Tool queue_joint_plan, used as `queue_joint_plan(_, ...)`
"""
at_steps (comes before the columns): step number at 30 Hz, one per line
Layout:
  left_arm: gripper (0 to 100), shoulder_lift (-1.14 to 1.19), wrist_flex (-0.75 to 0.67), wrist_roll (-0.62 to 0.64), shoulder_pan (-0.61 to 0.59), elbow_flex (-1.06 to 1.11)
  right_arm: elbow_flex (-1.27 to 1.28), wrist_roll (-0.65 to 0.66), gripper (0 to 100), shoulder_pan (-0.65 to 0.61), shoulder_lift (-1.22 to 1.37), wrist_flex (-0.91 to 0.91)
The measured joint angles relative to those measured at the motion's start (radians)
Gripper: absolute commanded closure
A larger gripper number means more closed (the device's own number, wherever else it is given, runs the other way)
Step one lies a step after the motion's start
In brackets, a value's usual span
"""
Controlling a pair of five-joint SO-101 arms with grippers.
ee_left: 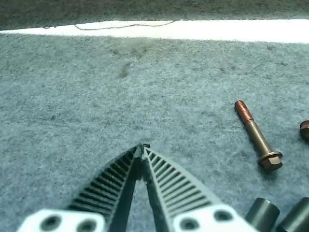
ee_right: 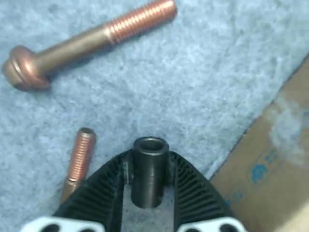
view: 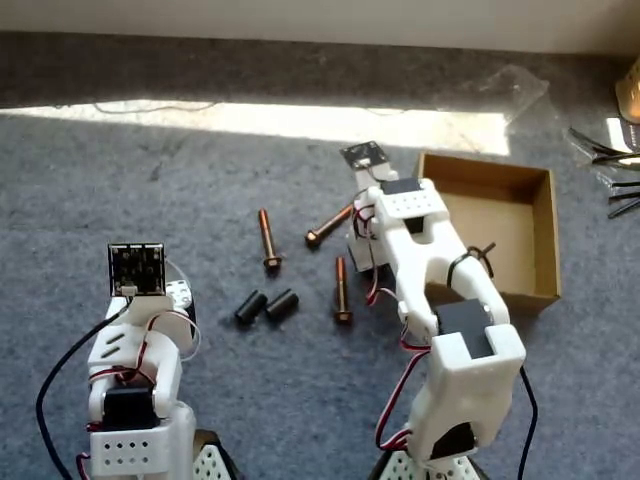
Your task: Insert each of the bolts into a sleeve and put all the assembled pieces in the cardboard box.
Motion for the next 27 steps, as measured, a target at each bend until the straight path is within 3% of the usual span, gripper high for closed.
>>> queue_joint_plan(9, 99, 0.0, 0.0, 0.0, 0.0, 0.0, -0.026, -0.002, 99.3, -0.002, -0.037, 0.083)
queue_joint_plan(27, 99, 0.0, 0.0, 0.0, 0.0, 0.0, 0.13, 0.0, 99.3, -0.117, -0.611, 0.143)
